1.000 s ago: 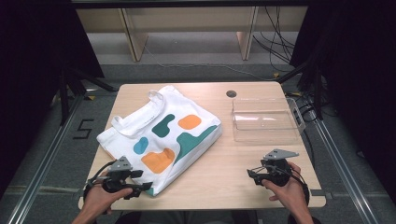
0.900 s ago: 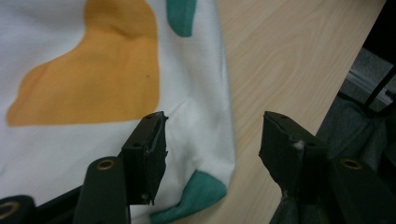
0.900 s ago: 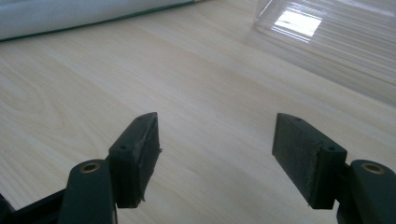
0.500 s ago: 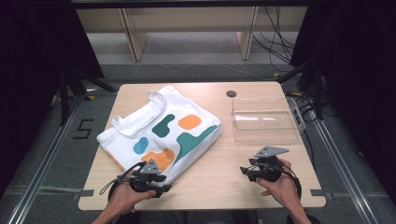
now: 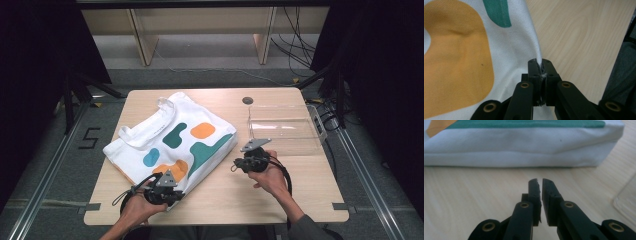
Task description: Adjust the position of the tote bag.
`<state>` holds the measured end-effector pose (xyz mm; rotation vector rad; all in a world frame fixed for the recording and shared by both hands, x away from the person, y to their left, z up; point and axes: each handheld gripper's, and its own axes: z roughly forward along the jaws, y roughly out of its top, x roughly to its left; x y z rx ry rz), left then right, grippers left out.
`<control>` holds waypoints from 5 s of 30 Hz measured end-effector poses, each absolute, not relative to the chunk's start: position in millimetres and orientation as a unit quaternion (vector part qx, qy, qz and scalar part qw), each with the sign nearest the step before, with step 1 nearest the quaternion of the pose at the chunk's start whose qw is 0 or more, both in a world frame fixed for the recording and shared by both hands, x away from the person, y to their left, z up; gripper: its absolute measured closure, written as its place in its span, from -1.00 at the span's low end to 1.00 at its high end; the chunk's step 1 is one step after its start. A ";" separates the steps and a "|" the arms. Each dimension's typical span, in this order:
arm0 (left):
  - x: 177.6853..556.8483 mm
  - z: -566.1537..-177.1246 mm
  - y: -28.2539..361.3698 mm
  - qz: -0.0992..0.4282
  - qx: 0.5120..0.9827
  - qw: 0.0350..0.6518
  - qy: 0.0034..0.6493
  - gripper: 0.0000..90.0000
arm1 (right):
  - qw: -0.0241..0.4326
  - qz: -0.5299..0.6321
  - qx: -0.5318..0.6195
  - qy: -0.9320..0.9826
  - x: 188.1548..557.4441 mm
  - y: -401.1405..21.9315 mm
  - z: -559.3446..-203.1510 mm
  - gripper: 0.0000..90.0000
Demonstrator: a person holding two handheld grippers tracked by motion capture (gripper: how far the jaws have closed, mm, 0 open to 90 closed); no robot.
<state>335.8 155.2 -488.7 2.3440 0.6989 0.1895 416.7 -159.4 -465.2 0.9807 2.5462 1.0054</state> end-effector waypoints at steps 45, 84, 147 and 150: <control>375.9 -488.4 70.9 0.062 0.910 0.334 0.239 0.81 | 0.110 0.322 0.351 0.872 526.6 -85.5 -477.4 0.99; 335.9 -451.6 257.2 0.145 0.839 0.357 0.384 -0.15 | -0.004 0.282 0.338 0.898 386.6 -95.6 -489.2 0.65; 306.9 -475.3 242.3 0.011 0.871 0.339 0.356 0.21 | 0.090 0.243 0.363 0.895 463.1 -140.4 -477.8 0.99; 306.9 -475.7 235.1 0.009 0.871 0.340 0.355 0.24 | 0.111 0.225 0.363 0.897 477.3 -134.6 -477.5 1.00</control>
